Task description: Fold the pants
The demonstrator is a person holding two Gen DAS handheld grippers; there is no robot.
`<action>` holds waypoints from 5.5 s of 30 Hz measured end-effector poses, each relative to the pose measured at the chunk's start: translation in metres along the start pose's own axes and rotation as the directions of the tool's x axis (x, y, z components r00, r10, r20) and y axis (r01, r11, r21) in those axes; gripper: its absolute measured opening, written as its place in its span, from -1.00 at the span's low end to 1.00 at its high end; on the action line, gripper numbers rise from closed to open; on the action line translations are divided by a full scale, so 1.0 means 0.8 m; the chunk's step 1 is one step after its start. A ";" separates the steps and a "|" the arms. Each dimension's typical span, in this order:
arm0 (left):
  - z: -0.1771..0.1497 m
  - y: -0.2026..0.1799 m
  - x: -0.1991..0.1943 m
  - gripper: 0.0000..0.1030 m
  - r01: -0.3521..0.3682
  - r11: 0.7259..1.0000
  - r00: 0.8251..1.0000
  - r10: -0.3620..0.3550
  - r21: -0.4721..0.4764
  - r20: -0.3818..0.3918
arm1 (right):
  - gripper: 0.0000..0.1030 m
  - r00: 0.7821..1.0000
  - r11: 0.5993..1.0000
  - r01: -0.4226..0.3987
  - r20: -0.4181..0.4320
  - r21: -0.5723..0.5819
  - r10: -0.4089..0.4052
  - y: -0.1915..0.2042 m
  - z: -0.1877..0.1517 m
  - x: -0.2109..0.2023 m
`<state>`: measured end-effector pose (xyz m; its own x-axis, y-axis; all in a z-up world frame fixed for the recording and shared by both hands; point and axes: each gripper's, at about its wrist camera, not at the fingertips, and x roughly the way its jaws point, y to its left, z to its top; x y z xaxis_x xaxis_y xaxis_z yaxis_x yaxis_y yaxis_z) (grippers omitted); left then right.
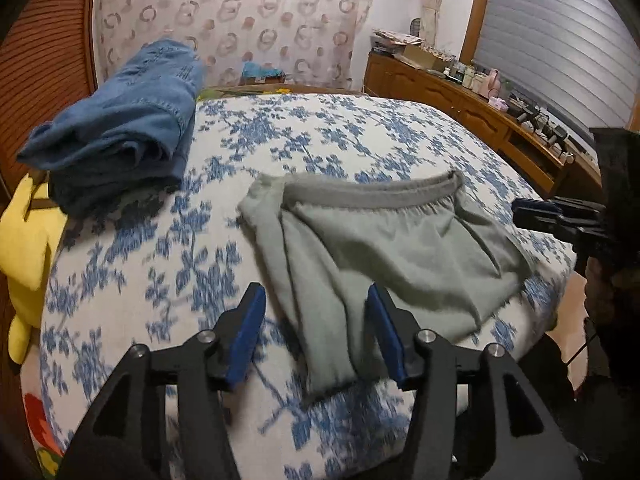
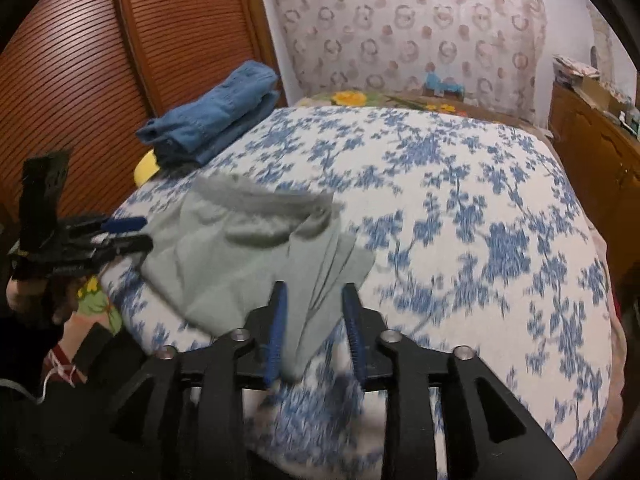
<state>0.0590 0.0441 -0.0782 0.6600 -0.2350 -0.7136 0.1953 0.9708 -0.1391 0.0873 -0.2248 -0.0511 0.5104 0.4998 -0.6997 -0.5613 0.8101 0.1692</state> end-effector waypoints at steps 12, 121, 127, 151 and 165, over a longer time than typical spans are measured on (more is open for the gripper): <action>0.047 0.011 0.042 0.02 -0.040 0.999 0.999 0.040 0.008 -0.004 | -0.38 0.997 0.999 -0.022 -0.077 0.025 0.024 -0.011 0.049 0.078; 0.066 0.044 0.078 -0.66 0.131 0.990 0.990 -0.133 -0.044 -0.047 | 0.03 0.990 0.990 0.141 -0.023 -0.018 -0.141 0.003 0.002 0.064; 0.064 0.034 0.056 -0.70 0.117 0.993 0.993 -0.117 -0.033 0.003 | 0.01 0.990 0.990 0.138 -0.026 -0.010 -0.138 0.003 0.003 0.065; 0.076 -0.003 -0.030 -0.73 0.100 0.995 0.970 -0.104 0.029 0.220 | -0.86 0.992 0.996 0.066 0.110 -0.055 -0.060 0.025 0.031 0.009; 0.110 -0.005 -0.066 -0.73 0.056 0.997 0.944 -0.070 0.052 0.324 | -0.86 0.975 0.989 0.086 0.215 -0.124 -0.058 0.038 0.084 -0.029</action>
<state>0.0872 0.0482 0.0208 0.8439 -0.3049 -0.4414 0.2695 0.9524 -0.1426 0.1020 -0.1909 0.0171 0.6704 0.5062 -0.5425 -0.5914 0.8061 0.0212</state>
